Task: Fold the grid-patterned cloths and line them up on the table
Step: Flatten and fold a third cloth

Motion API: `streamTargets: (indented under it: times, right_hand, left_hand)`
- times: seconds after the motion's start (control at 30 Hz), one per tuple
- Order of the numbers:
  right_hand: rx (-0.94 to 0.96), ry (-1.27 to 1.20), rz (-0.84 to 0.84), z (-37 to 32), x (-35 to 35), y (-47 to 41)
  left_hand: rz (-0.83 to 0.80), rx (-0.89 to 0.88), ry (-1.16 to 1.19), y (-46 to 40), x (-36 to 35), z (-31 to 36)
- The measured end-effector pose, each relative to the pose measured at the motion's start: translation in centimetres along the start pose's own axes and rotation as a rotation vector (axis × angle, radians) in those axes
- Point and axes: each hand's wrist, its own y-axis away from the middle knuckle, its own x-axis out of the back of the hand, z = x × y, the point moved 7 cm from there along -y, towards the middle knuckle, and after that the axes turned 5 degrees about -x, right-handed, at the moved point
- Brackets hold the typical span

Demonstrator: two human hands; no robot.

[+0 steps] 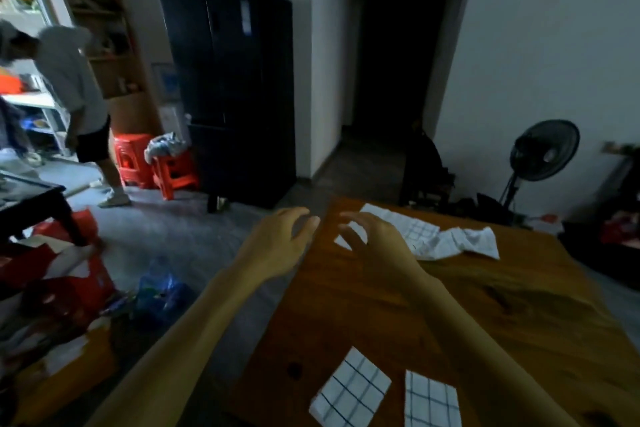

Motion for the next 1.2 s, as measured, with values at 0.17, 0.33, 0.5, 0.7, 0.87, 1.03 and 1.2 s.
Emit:
streamTargets:
  times: [0.17,0.33,0.5,0.7,0.87,1.03,1.2]
  right_hand:
    - [-0.025,0.02,-0.02,-7.9,-2.5,-3.7]
    - [-0.004,-0.077,0.072,-16.1,-4.1,-6.6]
    - [-0.005,-0.1,0.11,-21.6,-5.5,-9.0]
    - [-0.011,-0.041,0.156,-24.7,-6.2,-12.0]
    - [-0.055,0.088,0.086,-24.3,-6.9,-15.8]
    - [-0.119,-0.003,0.206,-20.9,-7.4,-20.7]
    - [-0.155,-0.018,0.292,-17.9,-7.9,-27.7]
  left_hand:
    - [0.08,-0.032,-0.06,0.2,8.9,-5.4]
    - [0.112,-0.061,-0.06,0.8,16.6,-11.7]
    - [0.113,-0.088,-0.042,-0.1,21.0,-15.8]
    - [0.104,-0.163,0.0,-2.5,23.3,-18.2]
    - [0.077,-0.19,0.019,-6.2,23.1,-20.2]
    - [-0.01,-0.248,0.014,-12.0,20.4,-21.8]
    - [-0.077,-0.26,-0.044,-19.3,19.0,-24.5]
